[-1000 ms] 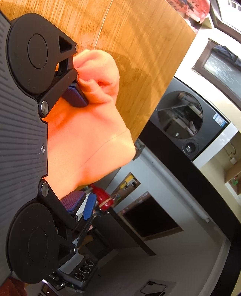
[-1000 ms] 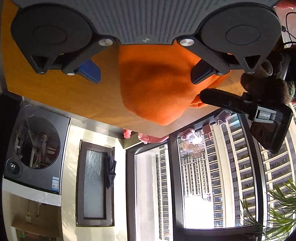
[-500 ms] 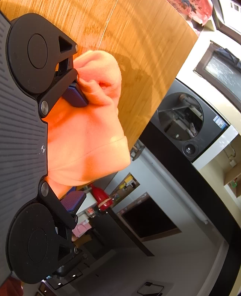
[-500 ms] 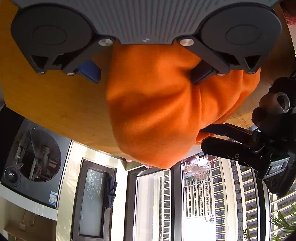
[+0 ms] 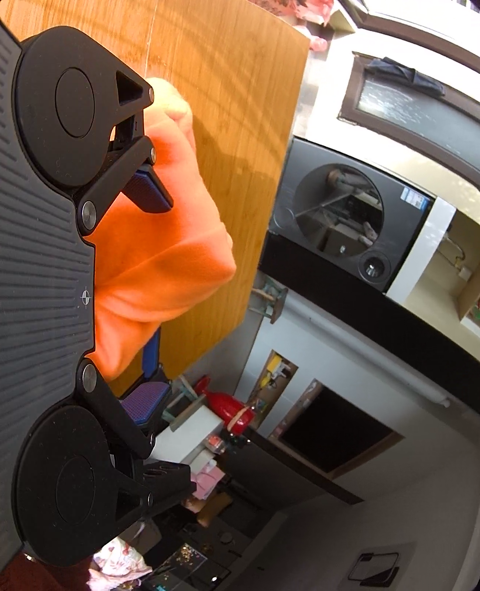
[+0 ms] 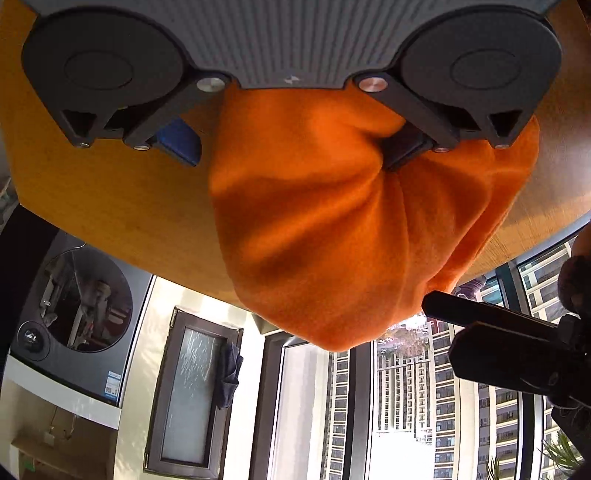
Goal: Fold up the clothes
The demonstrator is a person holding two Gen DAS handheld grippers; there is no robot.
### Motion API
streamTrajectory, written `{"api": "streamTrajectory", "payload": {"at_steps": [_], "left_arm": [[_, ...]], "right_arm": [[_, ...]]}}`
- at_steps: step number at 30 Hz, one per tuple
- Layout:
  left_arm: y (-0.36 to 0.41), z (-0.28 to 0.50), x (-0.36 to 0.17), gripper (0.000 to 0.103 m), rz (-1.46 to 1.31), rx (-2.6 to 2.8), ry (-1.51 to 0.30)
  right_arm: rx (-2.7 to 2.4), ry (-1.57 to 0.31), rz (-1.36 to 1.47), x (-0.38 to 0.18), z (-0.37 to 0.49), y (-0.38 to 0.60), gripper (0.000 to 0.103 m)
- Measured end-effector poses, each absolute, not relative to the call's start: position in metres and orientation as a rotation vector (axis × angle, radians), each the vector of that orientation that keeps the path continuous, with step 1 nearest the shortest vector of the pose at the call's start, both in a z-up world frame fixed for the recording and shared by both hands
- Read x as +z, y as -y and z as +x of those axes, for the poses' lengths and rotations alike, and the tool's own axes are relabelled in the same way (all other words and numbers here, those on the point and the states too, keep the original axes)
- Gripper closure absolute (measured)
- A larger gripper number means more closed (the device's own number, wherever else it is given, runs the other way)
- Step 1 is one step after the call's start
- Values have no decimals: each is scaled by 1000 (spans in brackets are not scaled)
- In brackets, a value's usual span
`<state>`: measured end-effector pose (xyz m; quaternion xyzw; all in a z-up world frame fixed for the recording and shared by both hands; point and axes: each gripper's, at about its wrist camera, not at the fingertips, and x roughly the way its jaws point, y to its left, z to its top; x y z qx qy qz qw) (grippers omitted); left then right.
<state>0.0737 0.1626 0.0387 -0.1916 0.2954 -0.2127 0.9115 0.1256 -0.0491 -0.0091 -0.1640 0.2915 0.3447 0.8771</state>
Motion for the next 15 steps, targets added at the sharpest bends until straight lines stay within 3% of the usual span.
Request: {"api": "streamTrajectory", "payload": {"at_steps": [3,10,15], "left_arm": [[-153,87,17,2,-311,-349,-711],[-134,81,16,2,-166,-327,-702],[-119,75,16,0,-67,-306,-695]], "right_arm": [[782,-626,-340,5,127,54,0],[821,-614,-27,61,179,100,0],[653,-617,-156,44,230,59,0]]}}
